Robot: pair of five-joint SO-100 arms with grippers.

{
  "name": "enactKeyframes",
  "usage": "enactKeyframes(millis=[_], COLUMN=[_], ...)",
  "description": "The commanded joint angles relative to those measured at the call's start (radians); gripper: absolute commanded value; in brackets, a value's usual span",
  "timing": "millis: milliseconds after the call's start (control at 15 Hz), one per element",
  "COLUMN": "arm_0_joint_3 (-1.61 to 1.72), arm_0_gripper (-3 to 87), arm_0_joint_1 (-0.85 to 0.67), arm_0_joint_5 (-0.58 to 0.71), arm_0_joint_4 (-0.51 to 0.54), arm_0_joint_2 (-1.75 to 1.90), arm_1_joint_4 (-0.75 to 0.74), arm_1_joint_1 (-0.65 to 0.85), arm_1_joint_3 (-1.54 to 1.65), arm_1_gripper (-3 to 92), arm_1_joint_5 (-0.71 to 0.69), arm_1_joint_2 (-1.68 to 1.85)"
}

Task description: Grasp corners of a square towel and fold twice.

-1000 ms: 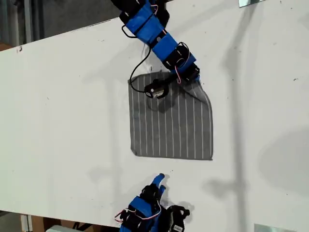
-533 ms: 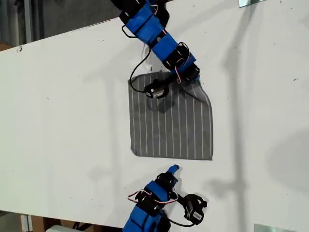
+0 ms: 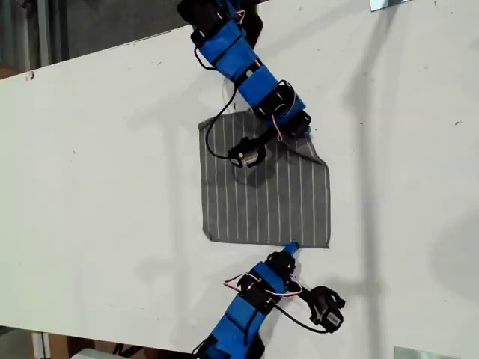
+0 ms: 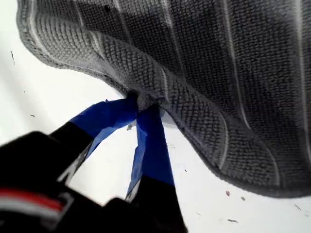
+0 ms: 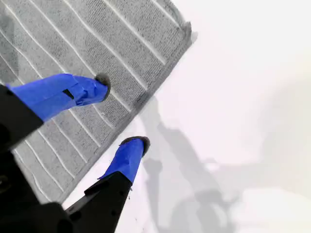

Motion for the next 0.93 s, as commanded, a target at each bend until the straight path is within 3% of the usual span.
enactKeyframes(millis=[0,400,867], arm_0_joint_3=[-0.095,-0.239,-0.416], arm_0_gripper=[22.0,21.9,21.6], arm_0_joint_1=[0.032,0.094,0.086], arm_0_joint_5=[-0.015,-0.100,-0.052], arm_0_joint_4=[-0.040,-0.097,-0.123], arm_0_joint_2=[-0.051,-0.256,-0.422], arm_1_joint_4=[0.002,0.003,0.011], arm_1_joint_1=[0.014,0.008,0.000], arm_1_joint_3=[-0.049,-0.066,-0.077], arm_1_gripper=[-0.1,-0.1,-0.1], arm_1_joint_5=[-0.011,-0.012,-0.011], arm_1_joint_2=[-0.002,-0.021,-0.028])
